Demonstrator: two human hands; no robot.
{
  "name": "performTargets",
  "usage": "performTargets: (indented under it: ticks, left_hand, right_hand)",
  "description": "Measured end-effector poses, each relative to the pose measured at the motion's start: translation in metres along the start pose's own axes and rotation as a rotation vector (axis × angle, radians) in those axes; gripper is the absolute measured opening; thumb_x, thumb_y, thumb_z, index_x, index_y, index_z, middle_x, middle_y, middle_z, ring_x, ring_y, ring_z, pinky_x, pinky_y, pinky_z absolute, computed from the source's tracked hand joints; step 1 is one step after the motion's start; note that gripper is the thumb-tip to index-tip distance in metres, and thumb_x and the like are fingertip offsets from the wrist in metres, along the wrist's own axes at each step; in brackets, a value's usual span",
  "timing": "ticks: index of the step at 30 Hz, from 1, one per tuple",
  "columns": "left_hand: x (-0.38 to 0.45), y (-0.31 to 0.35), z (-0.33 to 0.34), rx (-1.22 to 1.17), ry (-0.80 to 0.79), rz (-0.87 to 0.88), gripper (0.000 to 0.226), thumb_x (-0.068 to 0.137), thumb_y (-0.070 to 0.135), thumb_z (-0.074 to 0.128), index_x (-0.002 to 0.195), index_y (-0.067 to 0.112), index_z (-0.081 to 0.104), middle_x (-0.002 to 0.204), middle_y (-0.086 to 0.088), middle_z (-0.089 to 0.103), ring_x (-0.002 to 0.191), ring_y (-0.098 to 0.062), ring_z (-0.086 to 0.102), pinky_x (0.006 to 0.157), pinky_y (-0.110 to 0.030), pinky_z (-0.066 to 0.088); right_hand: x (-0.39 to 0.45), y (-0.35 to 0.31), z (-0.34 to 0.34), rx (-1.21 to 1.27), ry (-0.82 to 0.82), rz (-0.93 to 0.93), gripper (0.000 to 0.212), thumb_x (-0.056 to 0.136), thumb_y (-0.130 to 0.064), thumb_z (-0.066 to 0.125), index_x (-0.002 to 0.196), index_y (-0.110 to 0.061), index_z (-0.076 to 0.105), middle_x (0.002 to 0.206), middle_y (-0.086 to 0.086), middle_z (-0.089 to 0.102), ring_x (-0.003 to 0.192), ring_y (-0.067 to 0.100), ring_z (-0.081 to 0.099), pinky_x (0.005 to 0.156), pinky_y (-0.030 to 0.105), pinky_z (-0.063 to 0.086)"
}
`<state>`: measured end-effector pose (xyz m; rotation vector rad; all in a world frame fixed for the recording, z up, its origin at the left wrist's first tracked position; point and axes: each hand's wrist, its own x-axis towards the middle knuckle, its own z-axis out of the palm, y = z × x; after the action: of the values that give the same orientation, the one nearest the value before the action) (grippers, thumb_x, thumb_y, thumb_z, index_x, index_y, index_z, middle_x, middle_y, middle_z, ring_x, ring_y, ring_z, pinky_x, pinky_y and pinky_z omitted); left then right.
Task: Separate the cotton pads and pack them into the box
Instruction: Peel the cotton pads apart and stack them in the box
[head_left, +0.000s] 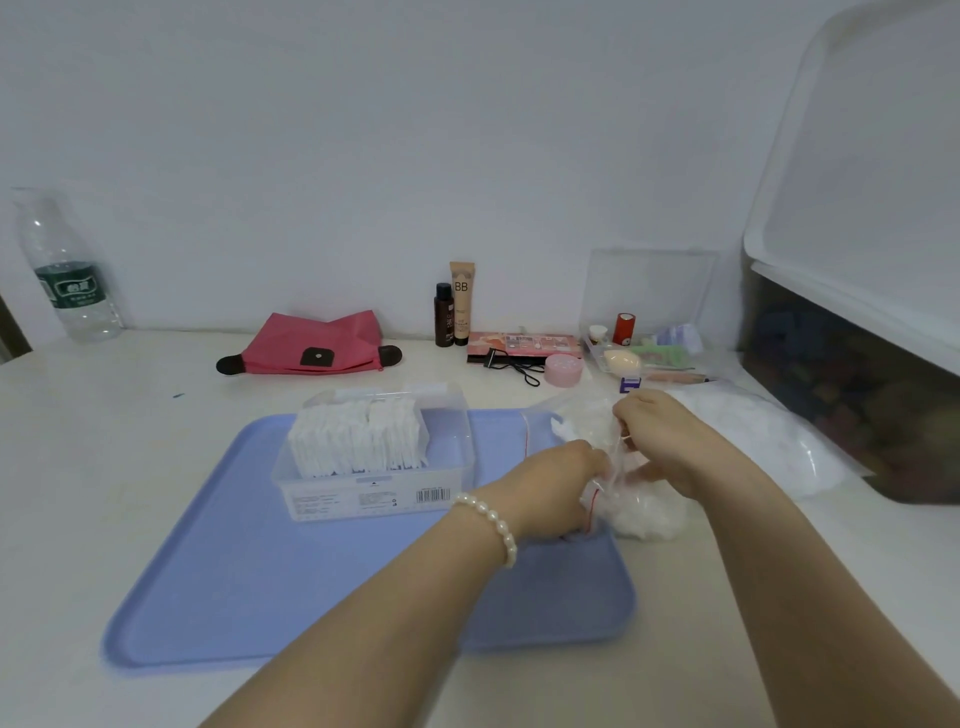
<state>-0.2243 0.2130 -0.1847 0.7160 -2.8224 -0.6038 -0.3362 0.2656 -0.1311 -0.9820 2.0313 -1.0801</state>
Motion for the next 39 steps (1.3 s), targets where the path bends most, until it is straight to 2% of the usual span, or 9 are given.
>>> performTargets:
  ticks: [3,6,9,15,18,22,27,34,39]
  left_hand:
    - [0.005,0.002,-0.005,0.018,0.008,-0.014,0.013,0.076,-0.007,0.053,0.071,0.005,0.052,0.085,-0.012,0.049,0.078,-0.027,0.05,0.059,-0.023,0.035]
    - [0.007,0.004,-0.012,-0.052,0.043,-0.028,0.034,0.078,-0.008,0.05,0.054,0.012,0.038,0.08,-0.022,0.055,0.072,-0.022,0.042,0.051,-0.013,0.025]
    - [0.008,-0.006,-0.009,-0.201,0.047,-0.07,0.005,0.075,-0.008,0.058,0.073,-0.008,0.062,0.076,-0.018,0.058,0.071,-0.021,0.05,0.059,-0.023,0.041]
    - [0.003,-0.021,-0.022,-0.538,0.128,-0.122,0.014,0.079,-0.007,0.067,0.093,-0.006,0.069,0.079,-0.008,0.067,0.075,-0.013,0.06,0.082,-0.031,0.053]
    - [-0.003,-0.018,-0.036,-0.429,0.179,-0.13,0.01,0.083,-0.002,0.065,0.091,-0.008,0.066,0.088,-0.018,0.067,0.079,-0.02,0.059,0.073,-0.026,0.049]
    - [-0.021,-0.02,-0.058,-0.199,0.353,-0.08,0.007,0.087,0.006,0.061,0.087,0.0,0.063,0.078,-0.002,0.056,0.073,-0.016,0.048,0.061,-0.015,0.035]
    - [-0.046,-0.048,-0.08,-0.445,0.424,-0.162,0.024,0.086,0.002,0.061,0.073,0.022,0.059,0.075,0.004,0.063,0.074,-0.015,0.064,0.076,-0.025,0.053]
    - [-0.062,-0.065,-0.082,-0.759,0.434,-0.184,0.019,0.087,-0.007,0.057,0.08,0.009,0.063,0.08,-0.007,0.067,0.073,-0.009,0.066,0.075,-0.021,0.056]
    - [-0.06,-0.069,-0.072,-0.431,0.469,-0.201,0.008,0.082,0.004,0.068,0.089,0.005,0.071,0.091,-0.015,0.071,0.081,-0.022,0.063,0.08,-0.04,0.052]
  right_hand:
    - [0.0,0.001,0.001,-0.059,-0.013,-0.023,0.016,0.086,-0.007,0.037,0.072,-0.013,0.042,0.081,0.011,0.041,0.074,0.024,0.041,0.062,0.034,0.038]
    - [-0.002,-0.001,0.0,-0.15,-0.007,-0.067,0.015,0.087,-0.01,0.038,0.073,-0.012,0.042,0.084,0.011,0.042,0.077,0.024,0.039,0.066,0.034,0.031]
    - [-0.006,-0.003,-0.002,-0.222,-0.003,-0.135,0.016,0.088,-0.012,0.044,0.072,-0.011,0.043,0.076,0.008,0.043,0.072,0.021,0.04,0.068,0.034,0.035]
    - [-0.017,-0.004,-0.005,-0.416,-0.036,-0.184,0.027,0.073,-0.014,0.067,0.078,-0.018,0.042,0.076,0.001,0.046,0.064,0.015,0.04,0.056,0.028,0.032]
    - [-0.017,-0.007,-0.007,-0.439,-0.004,-0.181,0.025,0.075,-0.012,0.065,0.088,-0.018,0.044,0.081,0.003,0.048,0.068,0.017,0.044,0.056,0.03,0.035]
    - [-0.018,-0.009,-0.011,-0.532,0.062,-0.166,0.027,0.08,-0.012,0.06,0.102,-0.016,0.044,0.086,0.001,0.047,0.078,0.02,0.047,0.058,0.029,0.035]
    - [-0.021,-0.012,-0.008,-0.609,0.047,-0.135,0.033,0.079,-0.016,0.063,0.108,-0.019,0.047,0.101,0.003,0.051,0.088,0.022,0.051,0.071,0.031,0.044]
    - [-0.028,-0.027,0.008,-0.6,-0.012,-0.249,0.073,0.072,-0.007,0.068,0.135,-0.028,0.038,0.132,0.006,0.041,0.107,0.026,0.049,0.08,0.036,0.05]
    - [-0.023,-0.021,0.007,-0.501,0.085,-0.249,0.035,0.077,-0.007,0.06,0.108,-0.022,0.055,0.09,0.005,0.061,0.082,0.026,0.06,0.072,0.036,0.052]
